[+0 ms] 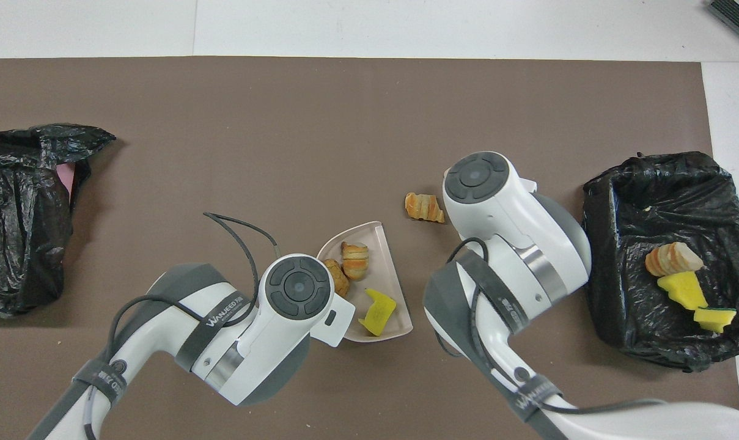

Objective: Sweep and dump trash in bin
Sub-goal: 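Sweep the bread rolls and sponge into the dustpan with the right gripper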

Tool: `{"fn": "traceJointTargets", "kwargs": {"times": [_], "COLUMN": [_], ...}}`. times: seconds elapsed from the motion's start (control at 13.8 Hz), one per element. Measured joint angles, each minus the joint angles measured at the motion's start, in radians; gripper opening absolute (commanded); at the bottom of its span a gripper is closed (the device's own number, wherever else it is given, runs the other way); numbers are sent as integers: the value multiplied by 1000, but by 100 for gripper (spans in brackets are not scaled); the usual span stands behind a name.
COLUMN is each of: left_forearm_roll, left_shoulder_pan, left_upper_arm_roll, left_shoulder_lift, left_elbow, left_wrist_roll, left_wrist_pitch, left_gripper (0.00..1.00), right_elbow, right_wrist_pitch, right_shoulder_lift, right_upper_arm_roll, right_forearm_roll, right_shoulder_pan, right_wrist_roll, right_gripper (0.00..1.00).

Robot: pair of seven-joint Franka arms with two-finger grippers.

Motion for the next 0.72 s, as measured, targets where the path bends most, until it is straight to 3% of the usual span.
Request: {"fn": "traceJointTargets", "kwargs": {"times": [0.22, 0.72], "left_forearm_roll": [-2, -4], "left_shoulder_pan": [2, 2], "left_upper_arm_roll": [0, -1], "left_shoulder_lift": [0, 0], "left_elbow": [1, 1], "left_wrist_roll": [-25, -39], "left_wrist_pitch": [-3, -3], "left_gripper": [0, 0], "right_elbow": [30, -88], "right_wrist_pitch": [-13, -51], "right_shoulder_lift": [54, -51], "right_upper_arm_roll": [5, 12], "right_forearm_roll": [16, 416], "right_shoulder_pan": [33, 79], "right_wrist_roll": [0, -24], "right_gripper": [0, 0]}}
